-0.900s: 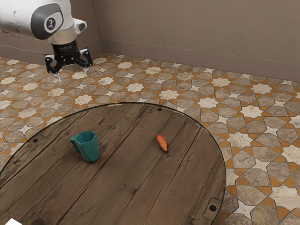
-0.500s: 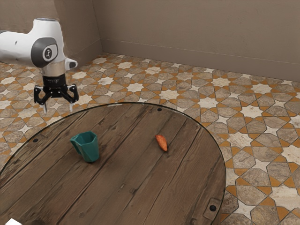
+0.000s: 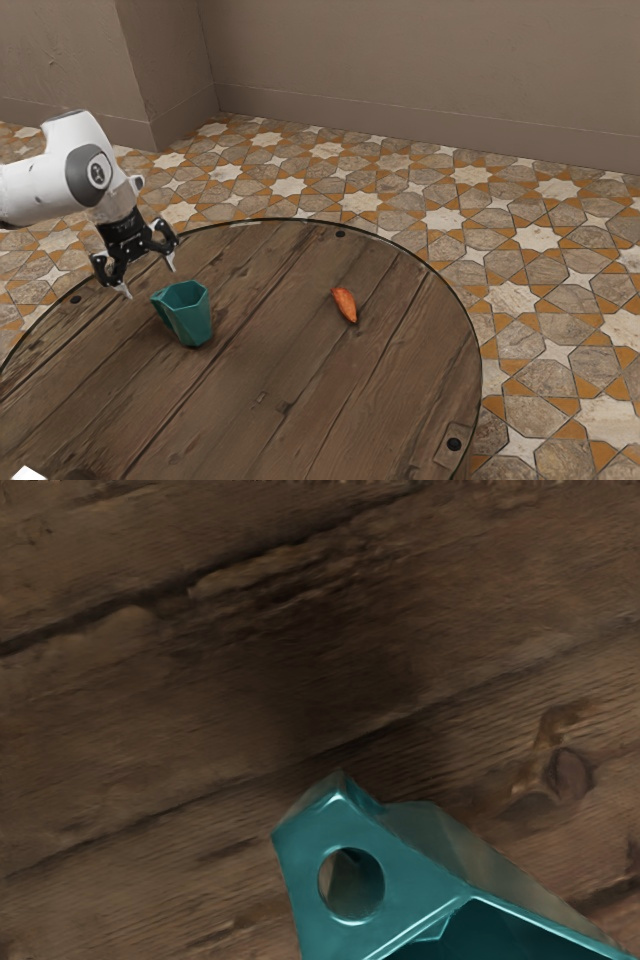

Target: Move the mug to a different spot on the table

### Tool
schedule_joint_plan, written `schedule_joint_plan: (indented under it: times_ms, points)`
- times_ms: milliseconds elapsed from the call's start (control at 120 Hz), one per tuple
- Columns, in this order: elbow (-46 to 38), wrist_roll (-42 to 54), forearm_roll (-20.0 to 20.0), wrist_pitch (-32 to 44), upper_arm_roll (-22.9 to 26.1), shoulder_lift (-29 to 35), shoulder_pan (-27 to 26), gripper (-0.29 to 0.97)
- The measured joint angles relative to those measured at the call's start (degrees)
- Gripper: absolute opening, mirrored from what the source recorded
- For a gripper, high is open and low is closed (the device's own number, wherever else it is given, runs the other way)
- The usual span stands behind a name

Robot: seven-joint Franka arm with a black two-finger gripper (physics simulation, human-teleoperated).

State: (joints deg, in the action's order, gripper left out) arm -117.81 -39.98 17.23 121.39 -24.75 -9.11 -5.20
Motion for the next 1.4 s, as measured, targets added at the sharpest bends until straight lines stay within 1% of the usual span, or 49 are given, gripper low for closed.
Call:
schedule_joint_plan:
  times_ms: [83,167,233,475,608,667,725,975,1142,1200,1300,1400]
  points:
    - [-0.12,-2.65,2.28,1.48,-0.07,-2.26,-0.08,0.68]
    - [-0.29,-5.08,6.12,3.08,-0.39,-4.10,-0.10,0.68]
    - [-0.58,-6.91,8.46,4.00,-0.74,-4.56,0.00,0.68]
    - [-0.69,-12.46,14.22,5.98,-0.89,-7.40,0.01,0.68]
    - [-1.20,-14.69,16.38,6.72,-0.91,-8.28,0.01,0.67]
    - [-1.70,-15.52,17.23,7.08,-0.91,-8.37,0.01,0.63]
    - [-1.90,-16.28,17.79,7.41,-0.91,-8.37,0.01,0.57]
    - [-2.06,-18.65,18.56,8.13,-0.91,-8.24,0.01,0.18]
    - [-4.54,-19.35,18.79,9.61,-0.79,-6.57,-0.02,0.11]
    - [-4.77,-19.08,20.04,10.13,-0.71,-6.10,-0.03,0.10]
    - [-5.03,-17.96,23.31,10.92,-0.47,-5.40,-0.07,0.09]
    - [-8.28,-16.80,24.83,11.38,0.33,-2.32,-0.14,0.07]
